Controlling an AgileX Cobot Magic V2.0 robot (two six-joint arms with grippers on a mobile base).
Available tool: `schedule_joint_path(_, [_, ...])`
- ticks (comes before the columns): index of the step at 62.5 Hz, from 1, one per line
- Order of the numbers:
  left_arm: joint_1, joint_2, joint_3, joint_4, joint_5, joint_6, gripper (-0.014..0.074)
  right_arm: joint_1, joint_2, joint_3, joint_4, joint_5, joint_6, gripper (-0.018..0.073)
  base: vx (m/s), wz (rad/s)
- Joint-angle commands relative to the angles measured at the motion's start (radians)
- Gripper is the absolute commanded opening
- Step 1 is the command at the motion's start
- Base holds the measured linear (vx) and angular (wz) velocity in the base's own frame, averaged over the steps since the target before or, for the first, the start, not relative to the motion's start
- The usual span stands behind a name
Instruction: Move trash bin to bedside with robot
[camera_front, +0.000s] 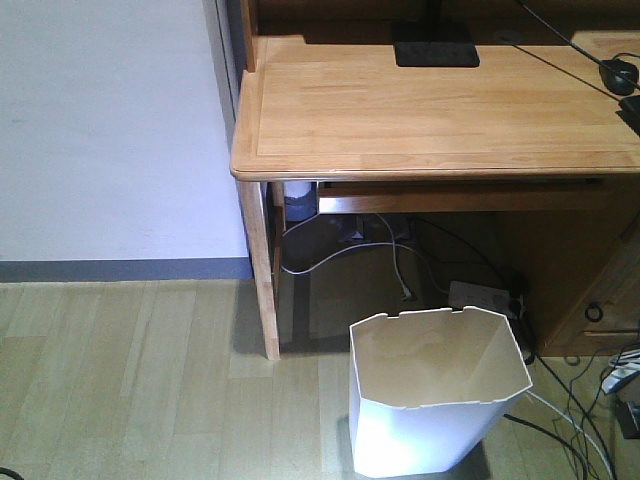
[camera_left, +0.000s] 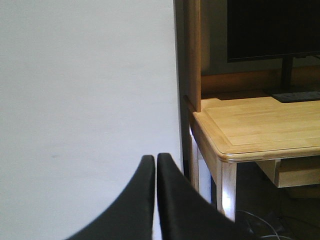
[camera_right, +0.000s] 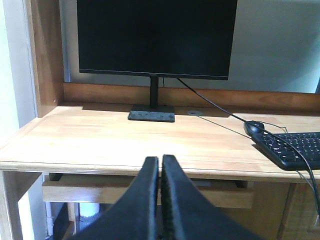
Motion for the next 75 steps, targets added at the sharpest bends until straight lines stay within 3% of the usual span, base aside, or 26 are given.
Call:
schedule_joint_path(1, [-0.003, -0.007, 0.012, -0.01, -0.074, -0.014, -0.0006, -0.004, -0.009, 0.001, -0.003, -0.073, -0.001, -0.0008, 0.0, 0.0])
schedule_joint_path(62, [-0.003, -0.007, 0.012, -0.01, -0.074, -0.014, -0.0006, -0.004, -0.009, 0.0, 0.0, -0.094, 0.0, -0.0008, 0.0, 0.0])
schedule_joint_path(75, [-0.003, -0.007, 0.012, -0.01, -0.074, -0.014, -0.0006, -0.004, 0.03, -0.078, 0.002, -0.075, -0.004, -0.0008, 0.0, 0.0])
